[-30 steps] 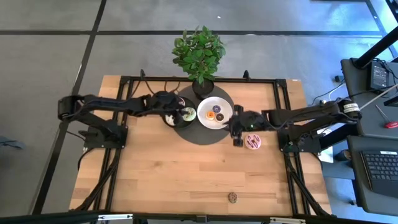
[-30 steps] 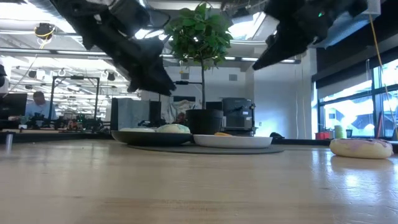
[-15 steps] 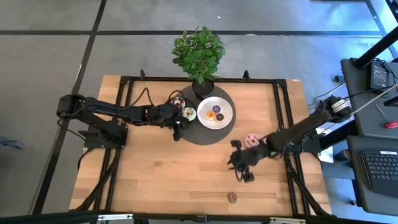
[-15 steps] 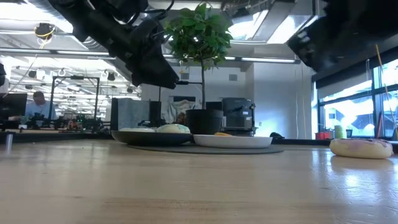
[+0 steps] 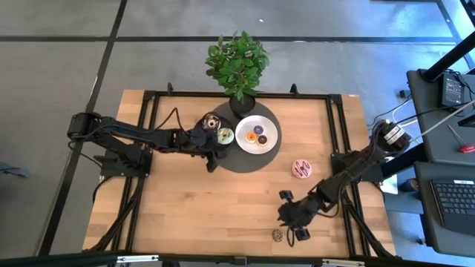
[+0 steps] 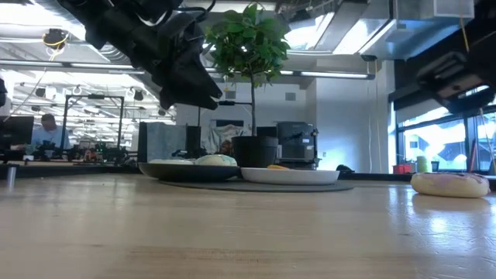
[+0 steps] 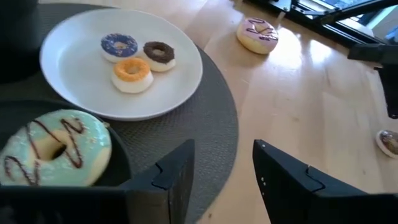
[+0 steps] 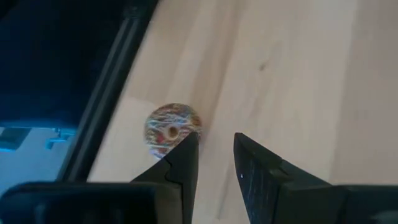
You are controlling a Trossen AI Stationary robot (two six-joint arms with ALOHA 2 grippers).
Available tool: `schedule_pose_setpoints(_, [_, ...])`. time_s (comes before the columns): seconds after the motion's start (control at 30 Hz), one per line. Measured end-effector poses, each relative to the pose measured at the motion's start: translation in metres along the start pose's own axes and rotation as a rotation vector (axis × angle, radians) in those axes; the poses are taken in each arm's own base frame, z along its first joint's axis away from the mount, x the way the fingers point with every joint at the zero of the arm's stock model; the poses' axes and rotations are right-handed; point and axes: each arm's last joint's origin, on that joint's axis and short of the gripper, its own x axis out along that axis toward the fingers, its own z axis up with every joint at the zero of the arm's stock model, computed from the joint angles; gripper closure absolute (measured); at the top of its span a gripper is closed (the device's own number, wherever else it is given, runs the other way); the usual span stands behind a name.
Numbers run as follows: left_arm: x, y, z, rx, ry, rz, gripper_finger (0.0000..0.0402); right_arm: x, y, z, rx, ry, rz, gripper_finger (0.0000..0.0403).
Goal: Pick & Place donuts
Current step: Put the small brown donut on the white plate
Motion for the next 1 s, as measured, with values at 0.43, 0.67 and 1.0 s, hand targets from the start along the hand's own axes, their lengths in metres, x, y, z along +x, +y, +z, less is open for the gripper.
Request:
schedule_pose_setpoints(0.43, [-0.002,-0.019,-0.009,-0.004,0.024,-0.056,0.0247,0.029,0.014,-0.008,-0.034,-0.041,0.051,0.0298])
schedule_pose_setpoints(0.67, [-0.002,-0.020,-0.009,0.000,0.022,-0.053,0.0246,0.042,0.013,-0.013,-0.061,-0.035,0.047,0.0298])
schedule_pose_setpoints(1.0, [-0.002,-0.018,-0.009,0.003,-0.010,0.012,0.0249,0.047,0.012,-0.016,0.005,-0.021,0.040,0.0298])
